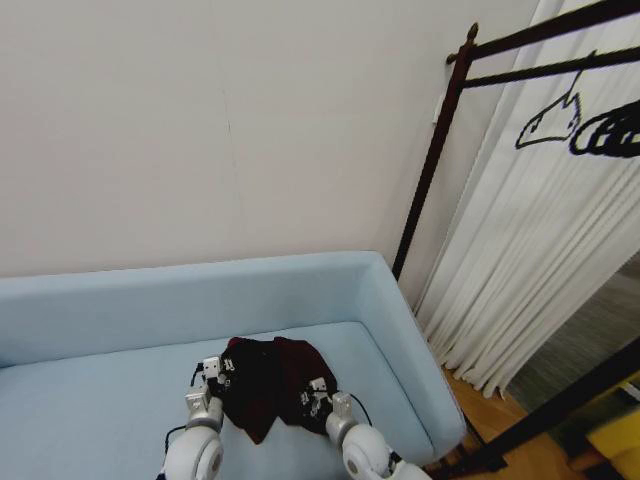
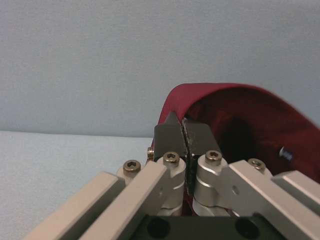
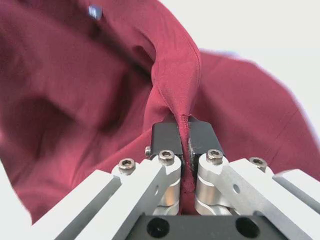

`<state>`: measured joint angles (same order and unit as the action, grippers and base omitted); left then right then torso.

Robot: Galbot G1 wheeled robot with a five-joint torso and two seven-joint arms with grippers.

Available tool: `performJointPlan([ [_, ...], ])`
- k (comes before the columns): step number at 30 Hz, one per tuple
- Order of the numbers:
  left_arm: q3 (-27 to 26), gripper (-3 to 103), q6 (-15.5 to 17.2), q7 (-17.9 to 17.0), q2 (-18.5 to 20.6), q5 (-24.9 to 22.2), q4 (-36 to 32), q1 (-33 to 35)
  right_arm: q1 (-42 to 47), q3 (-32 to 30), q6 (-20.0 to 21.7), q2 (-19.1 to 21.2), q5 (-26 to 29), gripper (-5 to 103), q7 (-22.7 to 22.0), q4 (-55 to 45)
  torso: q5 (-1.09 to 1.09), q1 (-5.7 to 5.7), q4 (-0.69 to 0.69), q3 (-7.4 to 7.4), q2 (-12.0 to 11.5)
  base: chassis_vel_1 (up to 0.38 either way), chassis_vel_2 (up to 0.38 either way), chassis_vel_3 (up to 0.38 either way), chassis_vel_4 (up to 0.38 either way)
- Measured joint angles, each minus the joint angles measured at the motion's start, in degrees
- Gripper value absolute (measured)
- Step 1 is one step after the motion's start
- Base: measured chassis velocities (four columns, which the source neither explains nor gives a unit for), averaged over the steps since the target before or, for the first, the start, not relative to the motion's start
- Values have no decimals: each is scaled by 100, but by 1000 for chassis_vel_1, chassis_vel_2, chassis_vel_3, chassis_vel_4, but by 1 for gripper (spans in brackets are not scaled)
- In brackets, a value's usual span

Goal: Pick up the clothes from the sofa and hang them on the clothes hanger.

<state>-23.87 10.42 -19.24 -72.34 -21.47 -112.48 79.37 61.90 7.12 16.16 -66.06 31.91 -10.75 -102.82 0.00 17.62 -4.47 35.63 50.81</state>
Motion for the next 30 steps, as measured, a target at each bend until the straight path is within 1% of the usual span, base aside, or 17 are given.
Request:
performJointPlan([
  [2, -6, 0, -33, 18, -1, 1, -6, 3, -63, -122, -67, 22, -178, 2, -15, -152, 0, 0, 0, 0, 0, 0, 0, 0, 0],
  [8, -31, 0, -135, 106, 8, -11, -40, -30, -268, -327, -89, 116, -397, 2, -90, -466, 0, 0, 0, 0, 0, 0, 0, 0, 0],
  [11, -44, 0, -236, 146, 28, -47, -90, -72, -460, -387, -83, 208, -544, 2, -112, -577, 0, 0, 0, 0, 0, 0, 0, 0, 0],
  [16, -46, 0, -310, 164, 192, -239, -293, -184, -827, -398, -82, 395, -716, 2, -114, -614, 0, 0, 0, 0, 0, 0, 0, 0, 0],
  [18, -44, 0, -284, 160, 500, -530, -506, -369, -1235, -368, -51, 583, -716, 2, -102, -634, 1, 0, 0, 1, 0, 0, 0, 0, 0],
  [19, -44, 0, -284, 160, 500, -530, -506, -369, -1235, -368, -51, 583, -716, 2, -102, -634, 1, 0, 0, 1, 0, 0, 0, 0, 0],
  [21, -68, 0, -209, 140, 704, -720, -630, -468, -1467, -322, -25, 684, -700, 2, -81, -637, 0, 0, -2, 1, 0, 0, 0, 0, 0],
  [22, -116, 0, -152, 126, 865, -868, -739, -520, -1690, -253, -5, 763, -672, 2, -45, -637, -2, 1, -2, 1, 0, 0, 0, 0, 0],
  [23, -197, 0, -30, 37, 1241, -1210, -970, -663, -2075, -146, 43, 900, -594, 2, 21, -648, 1, 0, 4, 1, 0, 0, 0, 0, 0],
  [24, -210, 0, 20, 2, 1388, -1349, -1048, -736, -2225, -108, 78, 975, -537, 2, 36, -671, 1, 1, 3, 1, -1, 0, 0, 0, 0],
  [25, -210, 0, 20, 2, 1388, -1349, -1048, -736, -2225, -108, 78, 975, -537, 2, 36, -671, 1, 1, 3, 1, -1, 0, 0, 0, 0],
  [26, -225, 0, 88, -58, 1606, -1565, -1157, -869, -2398, -62, 120, 1066, -453, 2, 43, -706, -3, 1, 2, 1, 0, 0, 0, 0, 0],
  [27, -231, 0, 126, -81, 1718, -1678, -1213, -949, -2496, -35, 149, 1116, -389, 2, 44, -726, -3, 0, 3, 1, 0, 0, 0, 0, 0],
  [28, -241, 0, 205, -147, 1991, -1952, -1338, -1207, -2738, 44, 220, 1231, -215, 2, 28, -765, -1, 0, 0, 1, 0, 0, 0, 0, 0],
  [30, -244, 0, 264, -208, 2249, -2231, -1420, -1512, -2966, 117, 261, 1322, -75, 2, -12, -787, 0, 0, -1, 1, 0, 0, 0, 0, 0],
])
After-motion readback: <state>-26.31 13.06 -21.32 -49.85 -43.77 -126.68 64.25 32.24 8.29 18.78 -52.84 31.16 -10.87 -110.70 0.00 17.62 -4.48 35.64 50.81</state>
